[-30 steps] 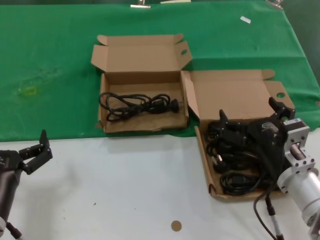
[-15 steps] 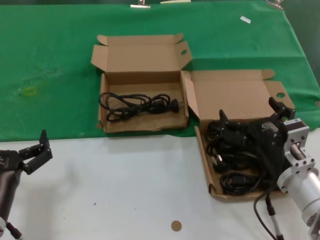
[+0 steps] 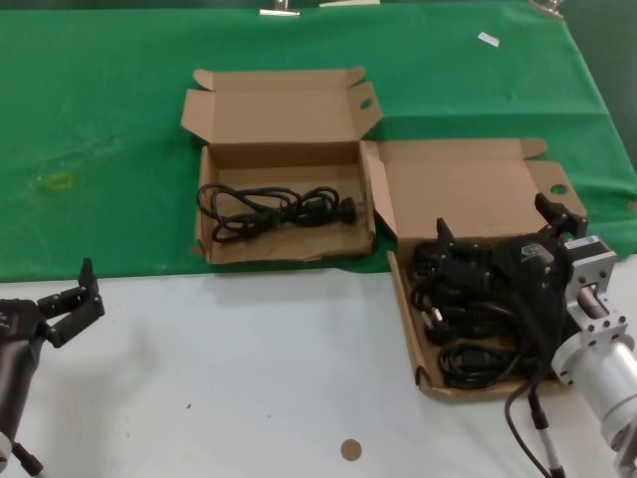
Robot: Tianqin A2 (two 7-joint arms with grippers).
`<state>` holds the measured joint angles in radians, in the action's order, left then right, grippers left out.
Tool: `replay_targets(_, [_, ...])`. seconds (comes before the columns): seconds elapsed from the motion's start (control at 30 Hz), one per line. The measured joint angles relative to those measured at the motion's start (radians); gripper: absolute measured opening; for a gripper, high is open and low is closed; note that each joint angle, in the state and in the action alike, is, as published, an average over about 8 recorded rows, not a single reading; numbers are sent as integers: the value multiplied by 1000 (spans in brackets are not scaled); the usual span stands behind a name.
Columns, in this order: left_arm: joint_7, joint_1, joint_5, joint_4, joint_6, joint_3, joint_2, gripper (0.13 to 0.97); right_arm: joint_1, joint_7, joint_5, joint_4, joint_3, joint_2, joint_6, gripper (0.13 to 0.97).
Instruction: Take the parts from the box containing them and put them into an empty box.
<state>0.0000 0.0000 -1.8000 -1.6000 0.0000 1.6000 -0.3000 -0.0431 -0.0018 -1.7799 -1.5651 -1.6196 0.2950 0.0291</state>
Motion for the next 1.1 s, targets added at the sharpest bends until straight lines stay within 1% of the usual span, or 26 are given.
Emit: replay_targets(1.1, [0, 0, 0, 0, 0, 0, 0, 966, 0, 0, 0, 0, 0, 0, 0, 966])
